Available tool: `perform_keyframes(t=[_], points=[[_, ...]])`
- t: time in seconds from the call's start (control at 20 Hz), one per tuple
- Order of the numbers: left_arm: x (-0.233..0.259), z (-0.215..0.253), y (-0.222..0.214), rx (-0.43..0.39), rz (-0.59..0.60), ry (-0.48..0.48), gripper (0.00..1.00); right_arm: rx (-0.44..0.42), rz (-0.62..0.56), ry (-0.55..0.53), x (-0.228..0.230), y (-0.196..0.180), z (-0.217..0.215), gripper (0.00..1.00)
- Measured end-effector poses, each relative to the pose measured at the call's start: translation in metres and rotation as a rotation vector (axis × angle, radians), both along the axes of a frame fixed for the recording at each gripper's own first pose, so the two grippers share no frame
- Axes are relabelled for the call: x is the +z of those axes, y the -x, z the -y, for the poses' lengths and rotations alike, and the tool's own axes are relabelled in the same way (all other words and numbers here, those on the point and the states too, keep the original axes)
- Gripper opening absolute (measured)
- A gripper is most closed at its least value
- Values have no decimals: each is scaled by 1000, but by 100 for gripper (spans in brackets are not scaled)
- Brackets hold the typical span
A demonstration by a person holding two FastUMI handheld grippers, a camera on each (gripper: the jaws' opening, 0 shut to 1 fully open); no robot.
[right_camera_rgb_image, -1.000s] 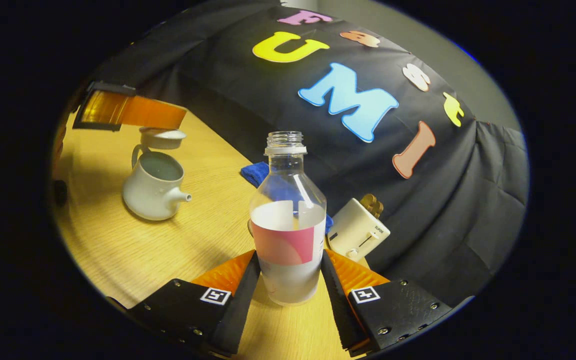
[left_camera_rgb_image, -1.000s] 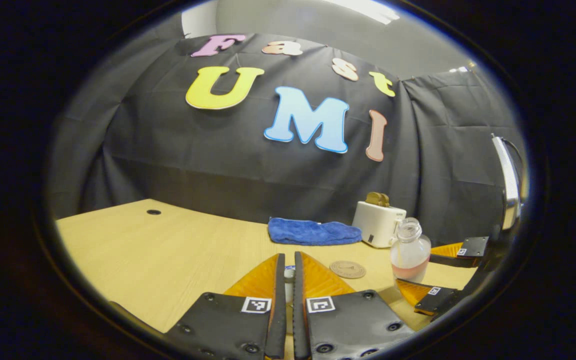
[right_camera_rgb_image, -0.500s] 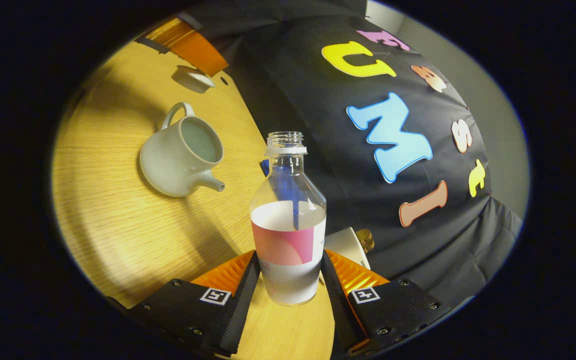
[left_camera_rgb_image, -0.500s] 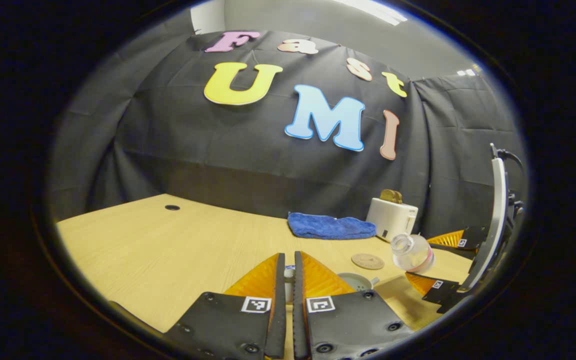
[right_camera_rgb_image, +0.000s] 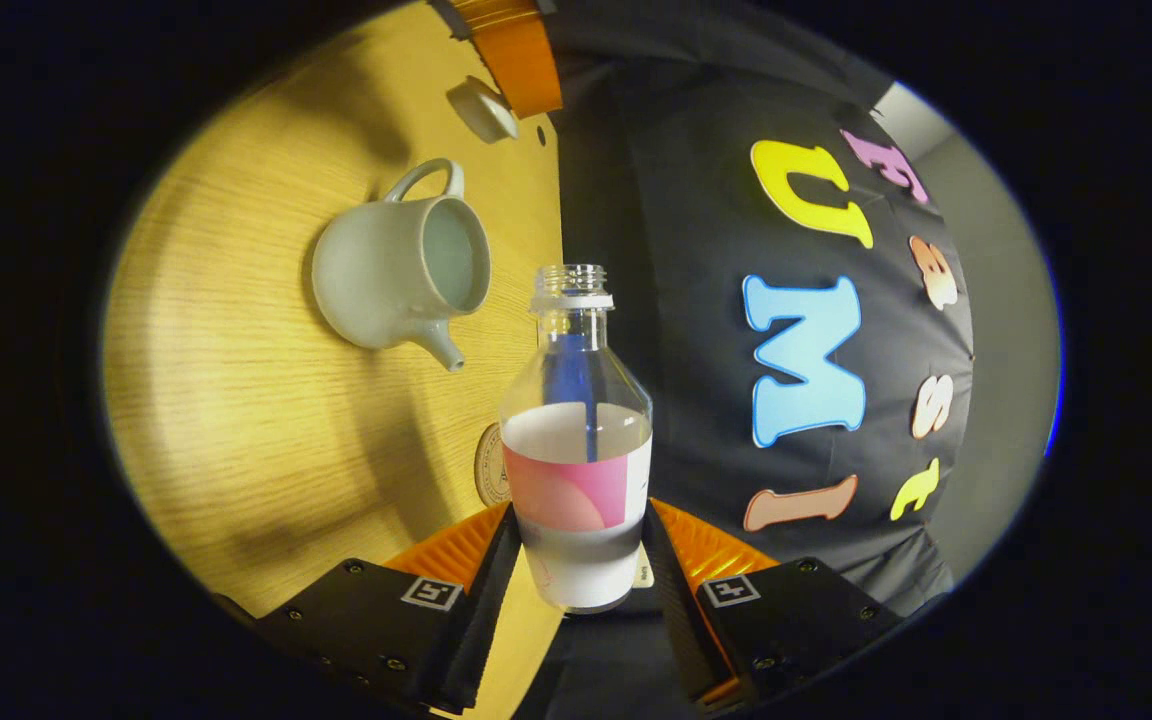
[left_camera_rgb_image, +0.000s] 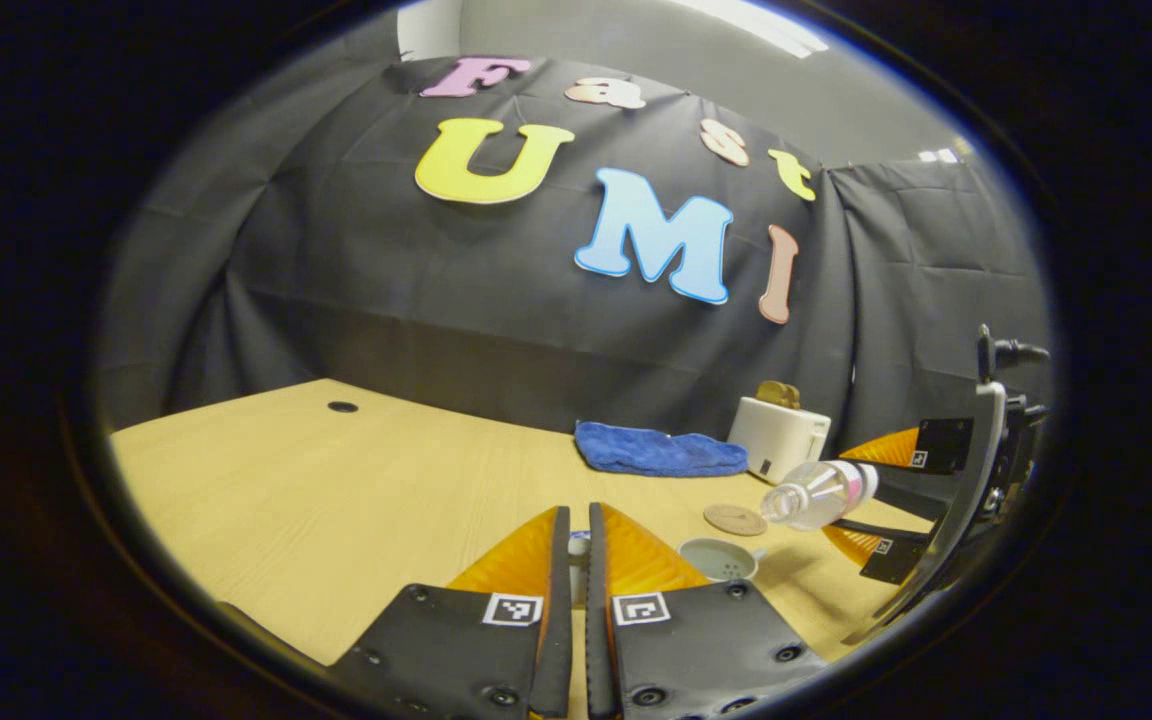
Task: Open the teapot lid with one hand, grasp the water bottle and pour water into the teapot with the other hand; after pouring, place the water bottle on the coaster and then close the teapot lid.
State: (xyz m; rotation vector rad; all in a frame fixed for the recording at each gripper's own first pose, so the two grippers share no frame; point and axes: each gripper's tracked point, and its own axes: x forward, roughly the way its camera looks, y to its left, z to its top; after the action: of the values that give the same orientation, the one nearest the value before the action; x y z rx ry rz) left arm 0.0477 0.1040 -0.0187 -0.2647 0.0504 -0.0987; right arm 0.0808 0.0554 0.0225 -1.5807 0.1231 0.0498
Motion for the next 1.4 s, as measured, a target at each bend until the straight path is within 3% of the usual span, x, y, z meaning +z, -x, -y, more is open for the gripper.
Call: perform_keyframes(t=[0.25,0.75,1.4], points=[[1,0,-1,2,7,6,12,28,-12,93,4,-1,-10,72],[-2,-6,-2,13,2,16,12,116,117,394,39,-13,-25,72],[-2,-6,-4,12,-2,23,12,165,229,579,59,-16,-34,72]])
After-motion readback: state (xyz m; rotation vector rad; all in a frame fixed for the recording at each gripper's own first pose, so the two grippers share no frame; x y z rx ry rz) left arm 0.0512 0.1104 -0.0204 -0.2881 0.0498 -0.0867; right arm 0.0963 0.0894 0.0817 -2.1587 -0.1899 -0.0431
